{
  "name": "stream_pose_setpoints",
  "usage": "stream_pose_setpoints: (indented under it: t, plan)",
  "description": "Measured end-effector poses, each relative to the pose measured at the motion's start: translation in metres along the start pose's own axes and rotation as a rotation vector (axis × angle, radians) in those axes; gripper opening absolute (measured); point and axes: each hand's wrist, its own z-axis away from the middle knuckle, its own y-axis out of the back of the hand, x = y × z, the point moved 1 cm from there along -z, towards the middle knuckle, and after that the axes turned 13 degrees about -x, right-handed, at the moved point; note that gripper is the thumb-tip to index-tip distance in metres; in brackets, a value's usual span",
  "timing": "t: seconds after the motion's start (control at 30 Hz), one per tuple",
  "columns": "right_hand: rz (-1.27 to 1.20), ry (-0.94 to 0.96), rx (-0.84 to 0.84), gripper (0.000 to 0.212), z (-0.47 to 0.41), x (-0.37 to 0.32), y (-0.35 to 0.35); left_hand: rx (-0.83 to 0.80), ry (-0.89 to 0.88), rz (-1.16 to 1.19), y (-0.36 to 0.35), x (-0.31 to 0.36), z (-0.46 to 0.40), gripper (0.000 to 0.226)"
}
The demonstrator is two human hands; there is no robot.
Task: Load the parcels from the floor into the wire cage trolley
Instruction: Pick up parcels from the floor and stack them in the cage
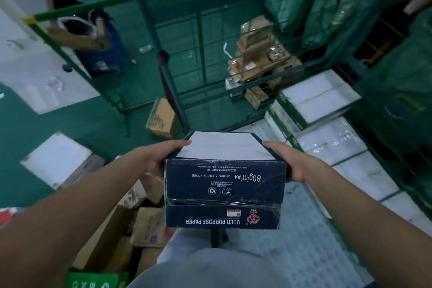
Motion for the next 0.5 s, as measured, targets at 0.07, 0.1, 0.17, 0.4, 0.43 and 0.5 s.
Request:
stream_pose_setpoints:
  t: [0.07, 0.1, 0.17, 0.4, 0.43, 0.5]
  plan:
    - [-0.062, 0.029, 0.02, 0.064, 0.008, 0.011, 0.017, 0.001, 0.001, -0.045, -0.014, 0.023, -0.011, 0.087]
    - [-0.107, 0.052, 0.027, 0.063, 0.011, 0.016, 0.026, 0.0, 0.008, -0.07, -0.022, 0.035, -0.017, 0.087]
    - [-0.174, 0.097, 0.03, 0.058, 0.015, 0.026, 0.036, -0.016, 0.005, -0.112, -0.034, 0.055, -0.027, 0.076]
    - [-0.328, 0.155, 0.051, 0.045, 0.008, 0.06, 0.062, -0.102, 0.083, -0.327, -0.058, 0.114, -0.074, 0.062]
    - [-0.346, 0.144, 0.07, 0.053, 0.0, 0.065, 0.065, -0.117, 0.1, -0.353, -0.058, 0.121, -0.083, 0.062]
    - [-0.412, 0.127, 0.111, 0.084, -0.019, 0.072, 0.07, -0.115, 0.111, -0.401, -0.058, 0.138, -0.098, 0.059]
